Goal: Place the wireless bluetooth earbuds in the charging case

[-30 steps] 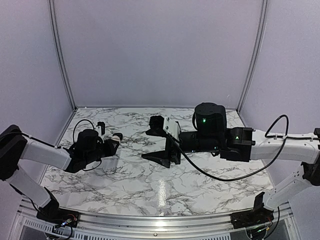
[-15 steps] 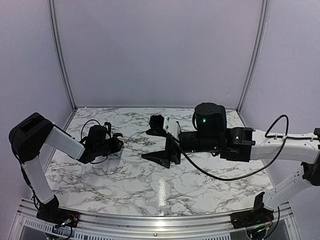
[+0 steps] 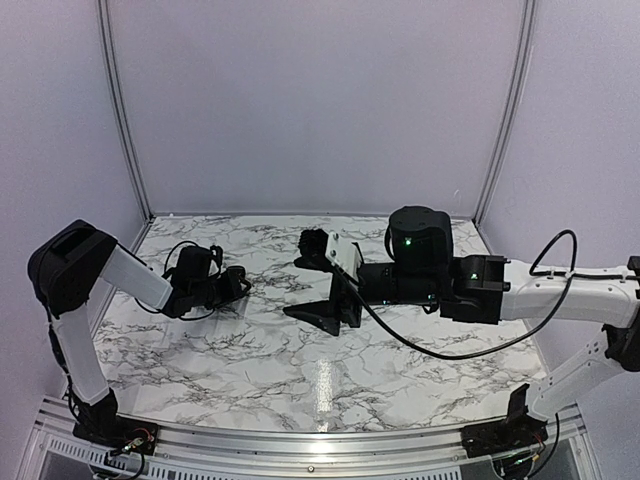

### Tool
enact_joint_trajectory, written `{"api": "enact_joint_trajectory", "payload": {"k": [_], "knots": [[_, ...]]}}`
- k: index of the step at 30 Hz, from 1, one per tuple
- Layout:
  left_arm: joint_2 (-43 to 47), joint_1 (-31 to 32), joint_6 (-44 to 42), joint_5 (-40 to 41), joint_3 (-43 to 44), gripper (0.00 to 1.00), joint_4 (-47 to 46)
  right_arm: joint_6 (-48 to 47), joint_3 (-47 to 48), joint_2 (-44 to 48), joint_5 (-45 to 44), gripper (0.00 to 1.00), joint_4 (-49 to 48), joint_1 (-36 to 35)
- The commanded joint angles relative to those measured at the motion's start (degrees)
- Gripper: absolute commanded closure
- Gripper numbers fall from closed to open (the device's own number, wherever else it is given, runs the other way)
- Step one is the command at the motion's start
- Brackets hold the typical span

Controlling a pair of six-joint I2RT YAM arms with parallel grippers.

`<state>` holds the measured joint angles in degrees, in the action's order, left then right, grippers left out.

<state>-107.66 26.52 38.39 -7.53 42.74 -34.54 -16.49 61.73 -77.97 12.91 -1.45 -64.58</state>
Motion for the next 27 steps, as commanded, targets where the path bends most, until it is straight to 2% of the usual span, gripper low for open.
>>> {"api": "enact_joint_trajectory", "payload": {"k": [1,5,8,9,10,17,23,27], "knots": [[0.6,-0.2,-0.8,1.5,1.3,0.5,8.4,0.6,0.2,1.6,-1.0,0.16,-0.4,0.3],[2.8,-0.2,-1.7,3.3,1.3,0.34,12.6,0.7,0.0,2.2,-1.8,0.15,-0.4,0.4],[6.2,-0.2,-2.5,6.6,1.0,0.19,16.7,0.9,-0.4,2.7,-3.0,0.15,-0.5,0.4],[7.5,-0.2,-2.9,7.9,0.9,0.08,18.2,1.0,-0.7,2.9,-3.4,0.14,-0.6,0.5],[8.8,-0.2,-3.5,9.2,0.9,0.02,19.8,1.4,-1.0,3.3,-3.8,0.14,-0.8,0.6],[19.2,-0.3,-9.9,14.8,3.8,0.01,32.3,8.3,-6.5,7.6,-3.1,0.04,-5.7,6.7],[30.1,-0.9,-14.9,21.4,8.8,0.01,41.5,18.2,-9.9,10.0,1.3,0.02,-6.7,20.6],[33.8,-1.1,-17.0,24.2,12.6,0.01,45.4,22.5,-12.7,10.3,3.2,0.01,-7.7,29.5]]}}
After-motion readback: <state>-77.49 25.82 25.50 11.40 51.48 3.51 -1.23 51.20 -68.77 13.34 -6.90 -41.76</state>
